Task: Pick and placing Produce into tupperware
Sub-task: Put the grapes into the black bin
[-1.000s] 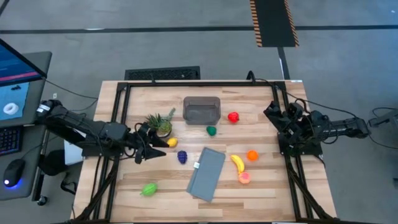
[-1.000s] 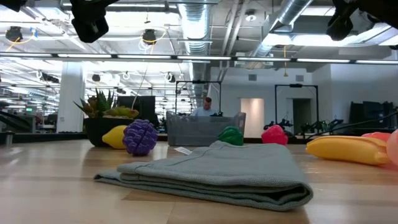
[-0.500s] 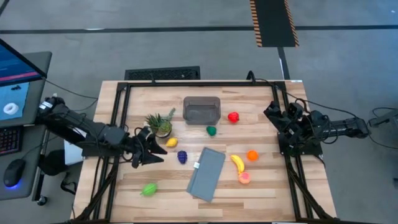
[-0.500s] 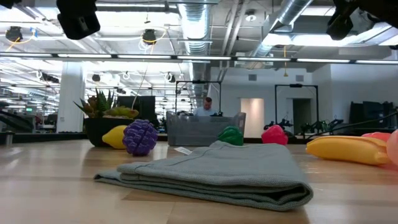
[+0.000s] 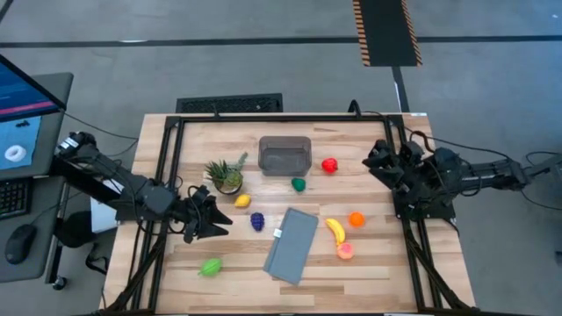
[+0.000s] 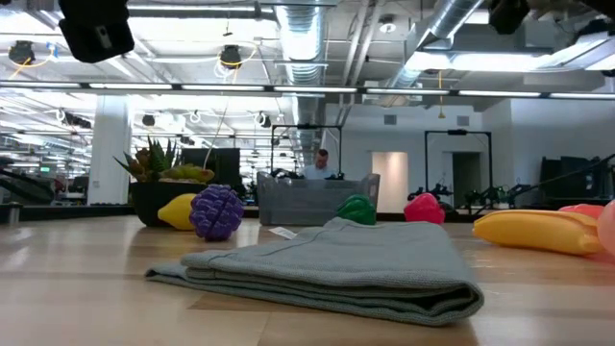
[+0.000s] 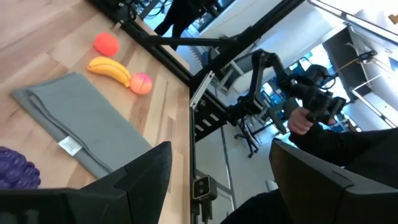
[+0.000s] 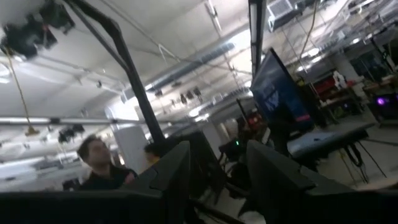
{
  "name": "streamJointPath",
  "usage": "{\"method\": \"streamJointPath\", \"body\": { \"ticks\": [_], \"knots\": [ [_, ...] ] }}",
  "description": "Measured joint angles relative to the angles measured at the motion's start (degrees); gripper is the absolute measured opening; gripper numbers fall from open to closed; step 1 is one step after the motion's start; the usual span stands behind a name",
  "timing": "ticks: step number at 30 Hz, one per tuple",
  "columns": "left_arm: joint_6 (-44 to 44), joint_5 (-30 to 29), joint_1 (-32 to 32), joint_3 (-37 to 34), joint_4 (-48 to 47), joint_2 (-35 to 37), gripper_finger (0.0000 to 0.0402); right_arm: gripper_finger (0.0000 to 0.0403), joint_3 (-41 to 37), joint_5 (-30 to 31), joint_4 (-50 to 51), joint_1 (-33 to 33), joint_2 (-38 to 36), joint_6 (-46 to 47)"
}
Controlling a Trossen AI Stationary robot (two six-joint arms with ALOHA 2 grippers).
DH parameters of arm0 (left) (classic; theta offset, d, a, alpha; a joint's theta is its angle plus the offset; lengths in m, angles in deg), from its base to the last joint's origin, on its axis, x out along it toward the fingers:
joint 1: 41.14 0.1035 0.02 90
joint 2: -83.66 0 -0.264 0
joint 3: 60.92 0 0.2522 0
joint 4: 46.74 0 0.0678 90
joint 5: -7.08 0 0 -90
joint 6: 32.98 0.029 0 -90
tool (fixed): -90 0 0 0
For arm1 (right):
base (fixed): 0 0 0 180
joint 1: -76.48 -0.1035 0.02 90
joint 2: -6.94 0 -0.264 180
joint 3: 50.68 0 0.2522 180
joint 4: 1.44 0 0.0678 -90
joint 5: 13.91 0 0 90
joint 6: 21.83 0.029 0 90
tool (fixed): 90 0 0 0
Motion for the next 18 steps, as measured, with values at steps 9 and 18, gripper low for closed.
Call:
{"method": "streamJointPath", "body": {
  "ticks": [9,18],
  "knots": [
    [-6.67,-0.96,-3.32,0.04,-7.51,0.00,0.0259,0.0182,7.68,0.34,12.72,0.01,1.26,-4.59],
    [-9.75,-1.15,-5.31,0.04,-7.86,0.00,0.0259,0.0181,8.34,1.21,16.23,0.03,1.28,-4.74]
  ]
}}
